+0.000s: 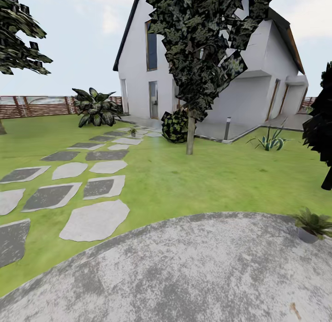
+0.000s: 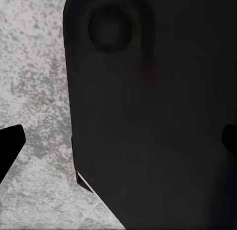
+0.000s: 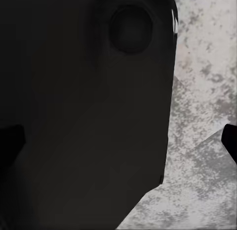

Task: Pick up the pesticide atomizer in the garden and spray insectifuge to fully cover both potted plants in the garden.

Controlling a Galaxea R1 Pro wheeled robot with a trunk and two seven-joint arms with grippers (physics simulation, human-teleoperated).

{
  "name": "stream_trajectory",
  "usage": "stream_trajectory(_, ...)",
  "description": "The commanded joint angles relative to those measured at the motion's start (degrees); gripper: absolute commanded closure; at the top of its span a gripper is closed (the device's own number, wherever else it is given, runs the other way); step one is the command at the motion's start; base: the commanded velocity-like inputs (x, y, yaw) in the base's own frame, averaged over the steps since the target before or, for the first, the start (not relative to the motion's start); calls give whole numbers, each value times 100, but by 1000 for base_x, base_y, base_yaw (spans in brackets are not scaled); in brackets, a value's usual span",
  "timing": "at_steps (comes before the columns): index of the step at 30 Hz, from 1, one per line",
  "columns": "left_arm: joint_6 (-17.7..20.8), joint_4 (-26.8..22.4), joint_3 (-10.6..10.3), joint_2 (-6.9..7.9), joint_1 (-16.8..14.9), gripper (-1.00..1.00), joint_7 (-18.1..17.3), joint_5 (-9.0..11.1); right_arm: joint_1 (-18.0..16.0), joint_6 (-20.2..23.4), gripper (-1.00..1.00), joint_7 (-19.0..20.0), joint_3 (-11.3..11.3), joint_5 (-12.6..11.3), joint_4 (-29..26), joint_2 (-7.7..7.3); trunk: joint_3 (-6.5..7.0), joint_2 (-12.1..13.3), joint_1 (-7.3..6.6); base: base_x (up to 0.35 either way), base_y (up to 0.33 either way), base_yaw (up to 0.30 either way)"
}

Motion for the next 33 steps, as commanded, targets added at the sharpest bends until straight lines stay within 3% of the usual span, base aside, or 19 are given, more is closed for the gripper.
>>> stream_trajectory(1,-33,-33,15,33,-34,-100,-12,0,-34,-33,-100,7,15,24,-33,-33,-3,-2,0,0,0,0)
stream_trajectory(4,-130,-131,22,24,-133,-100,6,17,-133,-130,-100,1,18,22,-131,14,-3,-2,0,0,0,0)
stream_trajectory(10,65,3,18,-50,40,-100,21,34,-330,1,-100,-5,3,20,-260,207,-3,-2,0,0,0,0)
stream_trajectory(16,197,141,9,-41,34,-100,33,32,-404,89,-100,-22,-16,23,-361,202,-3,-2,0,0,0,0)
stream_trajectory(20,193,141,9,-14,12,-100,35,34,-405,88,-100,-27,-17,26,-491,151,-3,-2,0,0,0,0)
stream_trajectory(33,159,-224,46,84,-12,-100,39,44,-409,-218,-100,-35,-39,16,-911,-264,-3,-2,0,0,0,0)
